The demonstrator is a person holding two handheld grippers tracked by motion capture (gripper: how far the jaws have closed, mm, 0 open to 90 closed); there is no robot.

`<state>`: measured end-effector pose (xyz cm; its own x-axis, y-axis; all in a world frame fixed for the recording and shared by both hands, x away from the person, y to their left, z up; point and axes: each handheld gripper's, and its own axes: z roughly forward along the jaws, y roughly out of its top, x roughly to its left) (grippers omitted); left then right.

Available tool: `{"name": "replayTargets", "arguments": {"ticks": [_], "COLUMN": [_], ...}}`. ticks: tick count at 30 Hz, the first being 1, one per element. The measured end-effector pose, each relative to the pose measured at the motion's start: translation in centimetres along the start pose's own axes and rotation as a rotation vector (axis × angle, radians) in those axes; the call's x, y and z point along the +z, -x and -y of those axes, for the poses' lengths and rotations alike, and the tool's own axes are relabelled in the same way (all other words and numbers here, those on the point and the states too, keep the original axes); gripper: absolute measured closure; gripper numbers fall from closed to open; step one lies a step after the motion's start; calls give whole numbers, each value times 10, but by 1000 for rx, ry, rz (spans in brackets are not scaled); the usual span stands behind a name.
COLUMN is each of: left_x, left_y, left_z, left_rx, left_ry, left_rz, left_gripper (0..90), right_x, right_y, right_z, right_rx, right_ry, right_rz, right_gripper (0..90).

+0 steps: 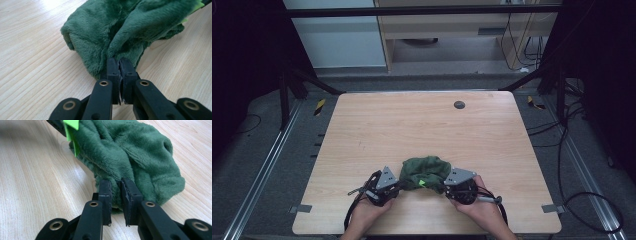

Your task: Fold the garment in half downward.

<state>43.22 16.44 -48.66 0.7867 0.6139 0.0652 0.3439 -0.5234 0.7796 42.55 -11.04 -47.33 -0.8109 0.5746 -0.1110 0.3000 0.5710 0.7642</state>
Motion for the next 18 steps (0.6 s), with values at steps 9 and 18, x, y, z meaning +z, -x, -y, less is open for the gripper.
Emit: {"name": "replayTargets", "arguments": {"ticks": [9, 18], "left_x": [-2, -11], "left_y": [5, 12], "left_z": [1, -2], "left_rx": [23, 55], "left_ry": [6, 40], "left_rz": [-20, -49], "left_gripper": [877, 877], "right_x": [-2, -11], "right_y": [-2, -7], "right_z": [6, 5], "right_rx": [23, 14], "right_ry": [35, 69], "right_rz": [17, 38], "right_gripper": [782, 791]}}
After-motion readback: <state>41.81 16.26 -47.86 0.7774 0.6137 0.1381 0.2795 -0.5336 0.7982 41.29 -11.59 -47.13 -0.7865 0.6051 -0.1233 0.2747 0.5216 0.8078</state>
